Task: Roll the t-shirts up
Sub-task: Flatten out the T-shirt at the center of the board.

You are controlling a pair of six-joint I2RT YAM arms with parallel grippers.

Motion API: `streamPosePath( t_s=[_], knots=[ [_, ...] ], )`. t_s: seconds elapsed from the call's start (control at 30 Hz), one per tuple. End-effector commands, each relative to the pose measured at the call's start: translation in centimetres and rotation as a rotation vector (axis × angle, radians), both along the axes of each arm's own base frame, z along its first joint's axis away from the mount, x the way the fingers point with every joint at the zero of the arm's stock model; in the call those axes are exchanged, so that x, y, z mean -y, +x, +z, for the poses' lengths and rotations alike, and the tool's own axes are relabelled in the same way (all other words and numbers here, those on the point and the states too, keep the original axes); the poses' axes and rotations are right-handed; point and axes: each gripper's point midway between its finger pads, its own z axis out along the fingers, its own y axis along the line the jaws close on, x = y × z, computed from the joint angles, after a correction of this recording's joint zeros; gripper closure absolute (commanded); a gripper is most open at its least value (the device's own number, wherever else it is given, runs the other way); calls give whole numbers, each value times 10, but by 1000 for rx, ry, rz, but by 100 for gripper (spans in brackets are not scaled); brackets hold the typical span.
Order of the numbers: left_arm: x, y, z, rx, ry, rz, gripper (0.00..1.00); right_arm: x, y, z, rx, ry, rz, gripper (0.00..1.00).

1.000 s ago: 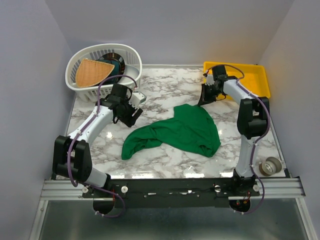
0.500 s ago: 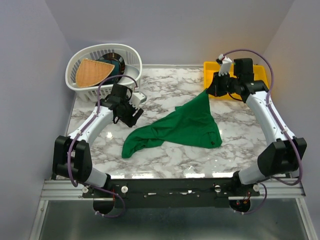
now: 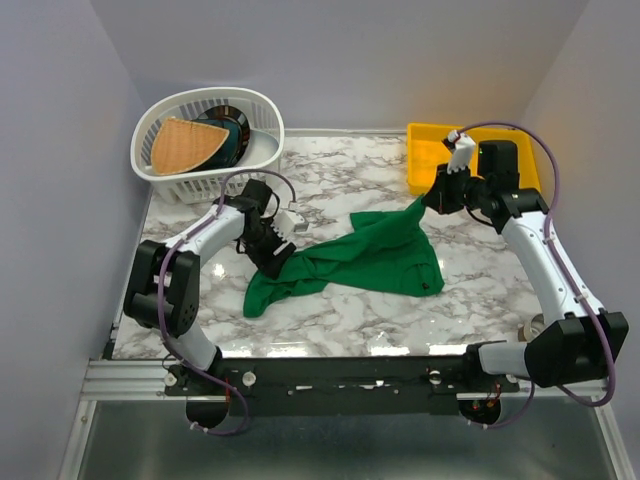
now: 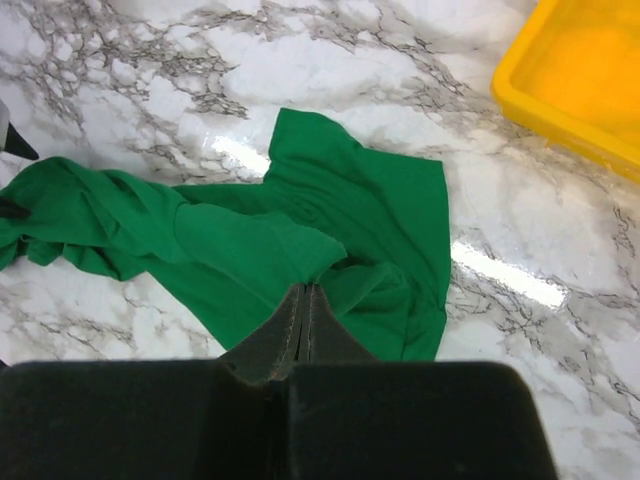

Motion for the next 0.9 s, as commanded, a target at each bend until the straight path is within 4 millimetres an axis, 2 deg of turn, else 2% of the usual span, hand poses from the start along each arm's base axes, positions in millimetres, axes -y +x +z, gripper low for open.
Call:
streamPosePath(
  t_s=[0.0,0.07,0.1,0.13,0.17,0.2,0.27,0.3,0.37,0.4,0.47,0.5,0.53,0.57,0.6,0.67,0.7,0.77,0.8,0.87],
  knots=[
    [6,-7,-6,28,51,-60,49,7,19,18,65,-7,-40,100],
    [7,-2,1,50,47,-48,74,14,24,27,88,-19,-64,99],
    [9,4,13,83,37,-41,95,17,29,39,116,-19,-75,99],
    [10,6,22,105,32,-38,100,23,33,47,134,-22,-94,100],
    [8,6,32,118,30,-41,100,29,34,54,146,-29,-112,100],
    [10,14,59,199,7,-49,100,33,36,61,160,-28,-126,100],
    [10,21,93,306,-14,-54,100,44,38,88,210,-13,-156,100],
    [10,25,131,425,-47,-54,100,47,37,100,236,-7,-160,100],
    [9,28,170,559,-78,-62,100,53,28,135,321,10,-162,100],
    [5,24,202,666,-100,-51,100,52,22,148,357,13,-150,100],
    [2,21,234,782,-126,-45,100,46,0,182,465,17,-106,99],
    [-3,12,258,862,-145,-32,100,45,-9,192,498,22,-100,100],
    [-8,9,270,906,-144,-13,100,44,-18,201,528,28,-100,100],
    [-10,5,280,945,-150,-12,100,43,-38,219,591,35,-96,99],
    [-15,-5,297,995,-162,-12,100,43,-47,225,611,40,-101,100],
    [-20,-17,306,1015,-164,-22,100,45,-77,244,681,45,-122,99],
    [-23,-27,318,1053,-172,-29,100,47,-88,252,710,46,-136,100],
    [-23,-42,322,1052,-186,-67,100,52,-107,265,766,43,-170,100],
    [-26,-53,332,1087,-197,-76,100,58,-127,278,823,35,-205,99],
    [-27,-64,338,1107,-222,-73,100,64,-147,292,876,39,-245,99]
  ],
)
